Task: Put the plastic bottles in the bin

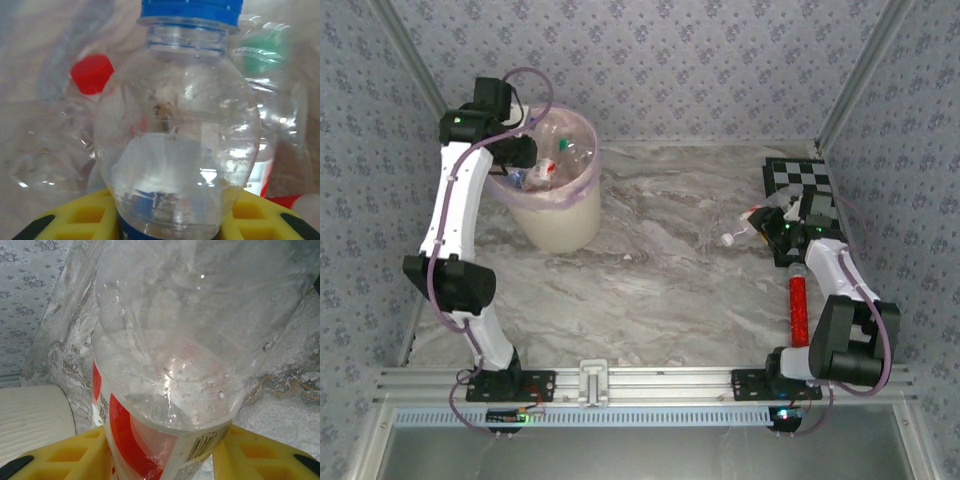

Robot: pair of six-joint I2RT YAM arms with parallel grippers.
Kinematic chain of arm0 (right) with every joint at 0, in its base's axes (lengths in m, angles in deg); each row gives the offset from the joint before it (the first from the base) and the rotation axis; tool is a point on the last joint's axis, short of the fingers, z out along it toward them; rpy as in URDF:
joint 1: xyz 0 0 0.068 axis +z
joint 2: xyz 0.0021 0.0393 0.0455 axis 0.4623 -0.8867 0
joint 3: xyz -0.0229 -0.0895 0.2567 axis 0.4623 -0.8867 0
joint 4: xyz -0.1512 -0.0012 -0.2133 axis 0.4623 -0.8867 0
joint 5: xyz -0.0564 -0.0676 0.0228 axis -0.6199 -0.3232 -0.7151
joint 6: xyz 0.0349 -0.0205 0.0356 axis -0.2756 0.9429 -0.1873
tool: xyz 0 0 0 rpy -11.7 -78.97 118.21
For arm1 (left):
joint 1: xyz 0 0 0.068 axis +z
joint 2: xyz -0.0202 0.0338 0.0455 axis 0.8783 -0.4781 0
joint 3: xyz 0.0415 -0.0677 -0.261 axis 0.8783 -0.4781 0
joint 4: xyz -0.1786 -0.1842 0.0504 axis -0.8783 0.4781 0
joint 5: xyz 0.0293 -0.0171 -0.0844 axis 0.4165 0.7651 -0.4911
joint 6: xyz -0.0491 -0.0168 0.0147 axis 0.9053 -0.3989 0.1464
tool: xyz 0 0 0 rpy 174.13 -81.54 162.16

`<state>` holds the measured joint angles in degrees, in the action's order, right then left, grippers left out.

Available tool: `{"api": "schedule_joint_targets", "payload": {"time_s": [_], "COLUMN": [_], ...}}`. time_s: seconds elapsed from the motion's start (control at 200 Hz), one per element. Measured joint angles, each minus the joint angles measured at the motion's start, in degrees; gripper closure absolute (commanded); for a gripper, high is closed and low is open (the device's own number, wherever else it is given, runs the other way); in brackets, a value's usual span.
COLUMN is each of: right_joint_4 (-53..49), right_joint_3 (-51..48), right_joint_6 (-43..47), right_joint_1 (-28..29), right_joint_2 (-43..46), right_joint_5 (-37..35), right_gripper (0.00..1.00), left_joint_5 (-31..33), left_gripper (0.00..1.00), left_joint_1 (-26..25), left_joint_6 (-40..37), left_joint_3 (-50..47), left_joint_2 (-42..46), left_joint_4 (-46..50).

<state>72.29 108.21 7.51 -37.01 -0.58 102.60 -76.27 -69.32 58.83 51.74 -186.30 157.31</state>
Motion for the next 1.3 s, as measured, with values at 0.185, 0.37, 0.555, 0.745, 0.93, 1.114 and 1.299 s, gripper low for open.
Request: {"api": "schedule_joint_targets", "payload": {"time_s": [0.185, 0.37, 0.555, 0.745, 0.93, 1.114, 1.299], "right_joint_4": [0.1, 0.2, 0.2, 0.6, 1.9, 7.0, 12.8], "right_joint_3": [-0.1, -0.1, 0.3, 0.6, 1.0, 1.2, 1.2], "right_joint_6": [0.0, 0.0, 0.2, 1.4, 4.4, 8.0, 13.0], "right_joint_1": [0.3, 0.8, 2.6, 5.8, 9.6, 15.0, 20.9], "right_joint_2": [0.0, 0.0, 0.0, 2.5, 8.6, 14.7, 16.9], "right_joint_5": [0.2, 0.2, 0.2, 0.2, 0.2, 0.9, 2.3], "right_gripper": [0.5, 0.5, 0.5, 0.51, 0.51, 0.51, 0.51], "left_joint_5": [-4.1, -7.4, -8.1, -9.4, -9.7, -12.7, -21.2], "left_gripper": [0.77, 0.41, 0.27, 0.2, 0.2, 0.23, 0.19], "left_joint_1": [0.8, 0.8, 0.4, 0.1, 0.1, -1.0, -10.0], "left_joint_6": [-0.5, -1.7, -2.2, -1.3, 0.5, 3.9, 9.6], "left_joint_3": [-0.5, -3.0, -3.1, -2.0, -2.2, -8.2, -19.1], "left_joint_2": [-1.1, -0.4, 0.3, 2.8, 10.7, 21.1, 26.8], "left_joint_4": [0.5, -1.0, -0.5, -0.3, -3.5, -10.3, -21.1]}}
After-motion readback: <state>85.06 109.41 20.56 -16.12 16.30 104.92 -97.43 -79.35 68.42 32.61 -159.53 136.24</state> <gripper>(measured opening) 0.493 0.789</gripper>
